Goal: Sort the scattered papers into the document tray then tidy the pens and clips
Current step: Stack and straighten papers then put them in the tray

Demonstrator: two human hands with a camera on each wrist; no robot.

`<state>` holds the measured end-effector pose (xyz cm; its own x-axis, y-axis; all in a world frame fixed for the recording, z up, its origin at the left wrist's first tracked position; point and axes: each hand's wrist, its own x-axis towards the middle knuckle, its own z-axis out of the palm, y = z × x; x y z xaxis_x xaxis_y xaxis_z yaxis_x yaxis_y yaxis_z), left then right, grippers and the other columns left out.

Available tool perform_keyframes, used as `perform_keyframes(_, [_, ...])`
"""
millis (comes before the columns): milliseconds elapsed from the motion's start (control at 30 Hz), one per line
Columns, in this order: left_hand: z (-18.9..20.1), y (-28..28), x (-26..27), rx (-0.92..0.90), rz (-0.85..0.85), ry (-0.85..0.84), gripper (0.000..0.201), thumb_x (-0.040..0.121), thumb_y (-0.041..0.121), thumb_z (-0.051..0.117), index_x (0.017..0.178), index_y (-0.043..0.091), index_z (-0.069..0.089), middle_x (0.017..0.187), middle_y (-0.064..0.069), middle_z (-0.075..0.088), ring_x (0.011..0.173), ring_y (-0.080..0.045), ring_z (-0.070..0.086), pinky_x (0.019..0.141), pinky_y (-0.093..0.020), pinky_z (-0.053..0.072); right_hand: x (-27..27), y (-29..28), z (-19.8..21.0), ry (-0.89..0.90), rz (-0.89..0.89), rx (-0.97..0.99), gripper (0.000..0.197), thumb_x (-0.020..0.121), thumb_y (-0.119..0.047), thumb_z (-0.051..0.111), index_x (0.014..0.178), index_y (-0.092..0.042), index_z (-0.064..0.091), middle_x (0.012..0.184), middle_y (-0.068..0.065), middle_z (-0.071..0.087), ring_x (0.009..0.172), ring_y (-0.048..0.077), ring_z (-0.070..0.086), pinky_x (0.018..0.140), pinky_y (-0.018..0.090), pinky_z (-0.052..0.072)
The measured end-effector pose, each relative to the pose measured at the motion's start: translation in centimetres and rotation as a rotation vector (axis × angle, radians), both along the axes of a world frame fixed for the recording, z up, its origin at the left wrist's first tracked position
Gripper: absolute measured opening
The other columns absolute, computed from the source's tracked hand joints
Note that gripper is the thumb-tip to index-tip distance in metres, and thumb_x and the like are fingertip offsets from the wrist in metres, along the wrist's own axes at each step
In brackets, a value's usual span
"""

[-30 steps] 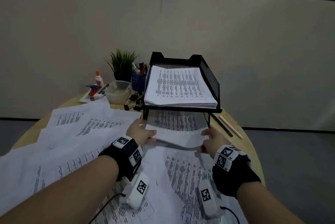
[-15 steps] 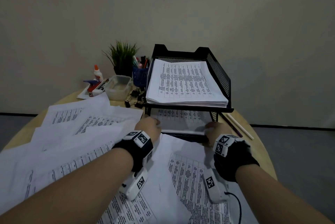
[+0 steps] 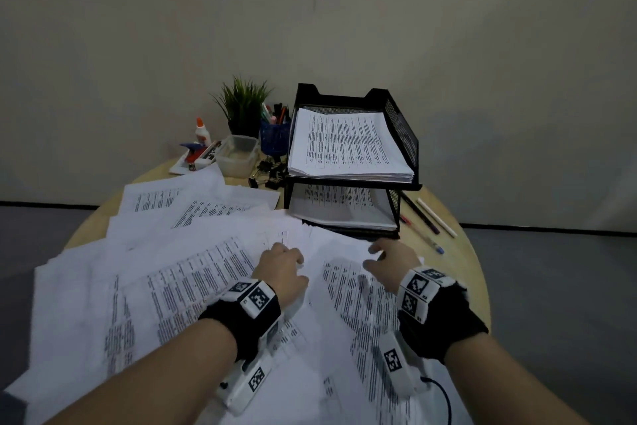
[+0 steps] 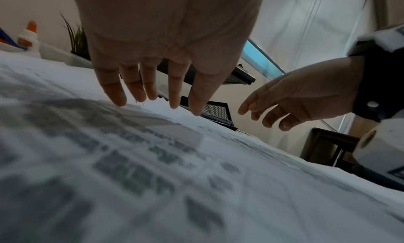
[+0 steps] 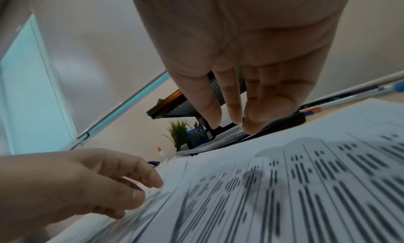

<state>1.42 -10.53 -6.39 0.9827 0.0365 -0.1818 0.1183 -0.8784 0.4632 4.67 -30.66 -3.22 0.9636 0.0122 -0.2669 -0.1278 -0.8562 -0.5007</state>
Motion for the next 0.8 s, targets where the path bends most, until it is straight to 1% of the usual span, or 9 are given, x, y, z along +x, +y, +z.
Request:
perform_keyframes(67, [-0.4, 0.4, -2.1, 0.042, -0.016, 0.018, 0.039, 0.088, 0.028, 0.056, 0.125, 0.017, 0.052, 0.132, -0.006, 0.04, 0.121, -0.023, 0.04, 0.101, -0.033, 0.039, -2.3, 0.3, -0.3, 0.029, 0.025, -0.027, 0.031, 0.089, -0.028, 0.056, 0.119, -0.02, 0.055, 0.095, 0.001, 0.059, 0.073, 0.018, 0.057, 0.067, 0.03, 0.051])
perform_keyframes(167, [-0.7, 0.9, -5.1, 0.079, -0.035, 0.01, 0.04, 0.087, 0.029, 0.054, 0.126, 0.018, 0.051, 0.13, -0.004, 0.042, 0.118, -0.022, 0.041, 0.098, -0.029, 0.039, -5.5, 0.7, -0.7, 0.057, 0.068, -0.053, 0.035, 0.089, -0.028, 0.057, 0.123, -0.018, 0.054, 0.113, 0.005, 0.061, 0.086, 0.018, 0.057, 0.068, 0.023, 0.042])
perform_keyframes(267, [-0.5, 1.0, -7.8, 0.106, -0.034, -0.009, 0.036, 0.088, 0.031, 0.054, 0.122, 0.02, 0.053, 0.125, -0.003, 0.044, 0.115, -0.02, 0.042, 0.097, -0.028, 0.039, -8.0, 1.2, -1.0, 0.074, 0.084, -0.051, 0.038, 0.088, -0.025, 0.056, 0.124, -0.016, 0.053, 0.117, 0.006, 0.061, 0.086, 0.018, 0.055, 0.062, 0.021, 0.041])
perform_keyframes(333, [-0.2, 0.9, -9.5, 0.14, -0.032, -0.013, 0.036, 0.089, 0.033, 0.053, 0.123, 0.021, 0.052, 0.125, -0.003, 0.045, 0.115, -0.02, 0.041, 0.095, -0.029, 0.039, -9.6, 1.5, -1.2, 0.097, 0.108, -0.072, 0.038, 0.087, -0.025, 0.055, 0.124, -0.015, 0.051, 0.119, 0.006, 0.059, 0.09, 0.018, 0.054, 0.07, 0.024, 0.044])
perform_keyframes(400, [0.1, 0.6, -11.1, 0.167, -0.031, 0.011, 0.041, 0.089, 0.036, 0.051, 0.127, 0.022, 0.048, 0.127, -0.003, 0.043, 0.117, -0.021, 0.039, 0.095, -0.031, 0.039, -11.1, 1.9, -1.8, 0.112, 0.118, -0.097, 0.036, 0.085, -0.028, 0.055, 0.12, -0.017, 0.052, 0.117, 0.004, 0.057, 0.098, 0.019, 0.056, 0.082, 0.028, 0.049])
perform_keyframes(467, [0.1, 0.1, -12.5, 0.202, -0.037, 0.034, 0.049, 0.087, 0.043, 0.052, 0.131, 0.023, 0.044, 0.129, -0.004, 0.042, 0.119, -0.023, 0.038, 0.097, -0.035, 0.039, -12.5, 2.2, -2.4, 0.092, 0.108, -0.116, 0.035, 0.084, -0.028, 0.054, 0.116, -0.017, 0.053, 0.116, 0.004, 0.054, 0.103, 0.021, 0.054, 0.089, 0.029, 0.047])
perform_keyframes(600, [-0.3, -0.7, -14.3, 0.241, -0.047, 0.076, 0.078, 0.075, 0.064, 0.053, 0.139, 0.025, 0.033, 0.139, -0.004, 0.035, 0.129, -0.025, 0.031, 0.106, -0.042, 0.031, -14.1, 2.8, -3.3, 0.01, 0.088, -0.115, 0.036, 0.085, -0.029, 0.054, 0.118, -0.016, 0.051, 0.119, 0.005, 0.052, 0.109, 0.021, 0.05, 0.088, 0.026, 0.044])
perform_keyframes(700, [-0.4, -0.9, -14.8, 0.227, -0.043, 0.145, 0.101, 0.064, 0.072, 0.056, 0.146, 0.025, 0.021, 0.153, -0.007, 0.016, 0.141, -0.029, 0.013, 0.115, -0.048, 0.016, -14.7, 2.8, -3.5, -0.022, 0.079, -0.096, 0.038, 0.085, -0.029, 0.053, 0.121, -0.016, 0.048, 0.119, 0.005, 0.051, 0.11, 0.021, 0.049, 0.089, 0.027, 0.042])
perform_keyframes(800, [-0.5, -1.2, -14.9, 0.236, -0.053, 0.191, 0.109, 0.063, 0.071, 0.059, 0.149, 0.023, 0.013, 0.158, -0.01, 0.002, 0.145, -0.031, -0.001, 0.116, -0.054, 0.005, -15.0, 2.8, -3.8, -0.046, 0.085, -0.078, 0.042, 0.084, -0.029, 0.054, 0.124, -0.017, 0.048, 0.122, 0.005, 0.051, 0.113, 0.022, 0.048, 0.093, 0.028, 0.042])
